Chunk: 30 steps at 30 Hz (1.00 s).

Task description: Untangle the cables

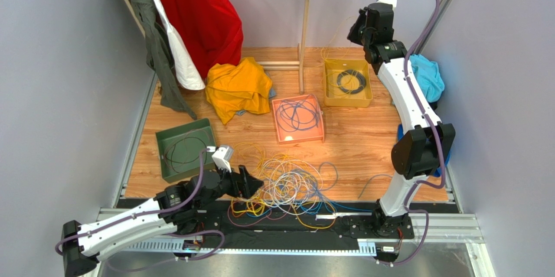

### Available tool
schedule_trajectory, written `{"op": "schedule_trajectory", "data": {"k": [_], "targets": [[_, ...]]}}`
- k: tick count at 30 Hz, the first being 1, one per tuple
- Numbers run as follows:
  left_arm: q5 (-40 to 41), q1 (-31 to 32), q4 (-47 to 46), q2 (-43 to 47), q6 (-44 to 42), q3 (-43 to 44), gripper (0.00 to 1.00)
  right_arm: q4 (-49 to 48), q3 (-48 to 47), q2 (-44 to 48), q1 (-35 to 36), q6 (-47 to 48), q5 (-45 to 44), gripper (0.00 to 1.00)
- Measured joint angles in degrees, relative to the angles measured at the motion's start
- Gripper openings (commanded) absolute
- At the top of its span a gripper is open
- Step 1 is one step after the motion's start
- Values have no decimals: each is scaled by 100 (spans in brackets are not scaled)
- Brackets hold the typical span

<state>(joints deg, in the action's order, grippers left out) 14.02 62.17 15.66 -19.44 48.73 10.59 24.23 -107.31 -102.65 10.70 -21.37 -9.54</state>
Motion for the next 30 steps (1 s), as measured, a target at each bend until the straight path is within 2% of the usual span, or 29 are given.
{"op": "schedule_trajectory", "data": {"k": [6, 14, 23, 30], "targets": [[-39, 0, -223, -289, 2, -17, 95, -400, 79, 0, -68, 20, -57, 0], [-109, 0, -437, -549, 0, -17, 95, -951, 1237, 142, -595, -136, -127, 0], [-138, 0, -739, -942, 2, -17, 95, -1257, 1698, 129, -977, -203, -153, 0], [-201, 0, -933, -1346, 37, -17, 95, -1338, 1740, -452, -977, -238, 105, 0]]}}
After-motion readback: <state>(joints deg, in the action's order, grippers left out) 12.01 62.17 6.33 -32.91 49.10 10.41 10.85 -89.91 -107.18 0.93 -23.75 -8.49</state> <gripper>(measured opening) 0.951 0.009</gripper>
